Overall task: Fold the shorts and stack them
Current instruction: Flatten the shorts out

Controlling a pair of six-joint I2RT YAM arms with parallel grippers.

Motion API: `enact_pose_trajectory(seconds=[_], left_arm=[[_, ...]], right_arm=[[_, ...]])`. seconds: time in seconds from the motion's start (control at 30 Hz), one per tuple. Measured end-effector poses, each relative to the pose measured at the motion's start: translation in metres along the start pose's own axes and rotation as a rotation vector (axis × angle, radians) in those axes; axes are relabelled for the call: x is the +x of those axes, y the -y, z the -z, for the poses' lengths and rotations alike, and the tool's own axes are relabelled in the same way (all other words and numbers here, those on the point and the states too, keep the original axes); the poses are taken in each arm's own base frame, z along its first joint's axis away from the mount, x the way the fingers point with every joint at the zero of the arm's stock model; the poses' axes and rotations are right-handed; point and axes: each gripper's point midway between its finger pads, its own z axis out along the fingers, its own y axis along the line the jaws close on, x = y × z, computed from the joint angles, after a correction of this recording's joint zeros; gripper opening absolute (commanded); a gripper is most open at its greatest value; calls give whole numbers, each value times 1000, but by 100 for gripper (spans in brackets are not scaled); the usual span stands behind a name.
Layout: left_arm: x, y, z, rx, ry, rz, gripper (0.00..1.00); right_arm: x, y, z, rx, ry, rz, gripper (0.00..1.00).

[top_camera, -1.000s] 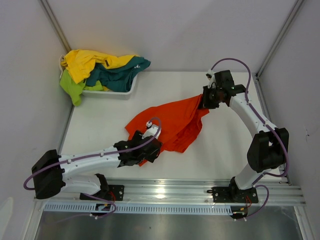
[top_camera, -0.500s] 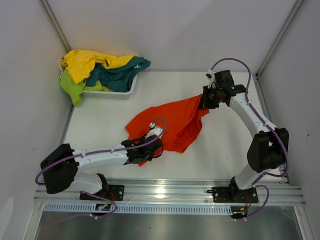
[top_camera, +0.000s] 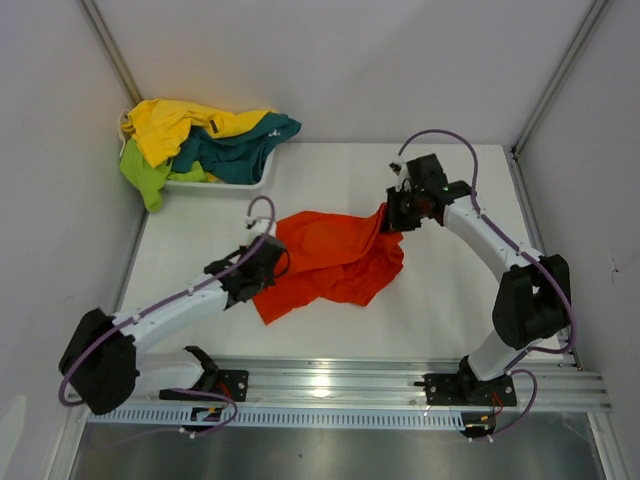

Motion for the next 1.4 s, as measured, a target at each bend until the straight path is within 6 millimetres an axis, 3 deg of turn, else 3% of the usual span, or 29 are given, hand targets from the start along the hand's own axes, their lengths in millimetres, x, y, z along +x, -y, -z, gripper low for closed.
enact_pose_trajectory(seconds=[0.13,0.23,0.3,0.4,0.5,0.63,0.8,1.03,1.4], left_arm=[[-48,-39,13,-69,128,166,0],[-88,-55,26,-103,225,247,0],[-103,-64,26,-119,266,294,0],[-105,-76,23,-149,278,322,0],[-98,-77,18,-158,272,320,0],[-88,-80,11,-187,252,308,0],[-88,-84,6,-205,253,313,0],[-85,-96,-6,-246,231,331,0],[-89,-95,-9,-238,240,332,0]], right_arm=[[55,-26,-11,-45,-83,43,0],[103,-47,-7,-91,-134,73,0],[135,-63,-2,-129,-158,103,0],[178,-88,6,-186,-193,158,3],[206,-98,11,-206,-210,193,19],[225,-100,10,-173,-210,227,45],[237,-104,9,-145,-207,273,62],[250,-104,11,-133,-206,309,65],[271,-117,28,-178,-183,408,63]])
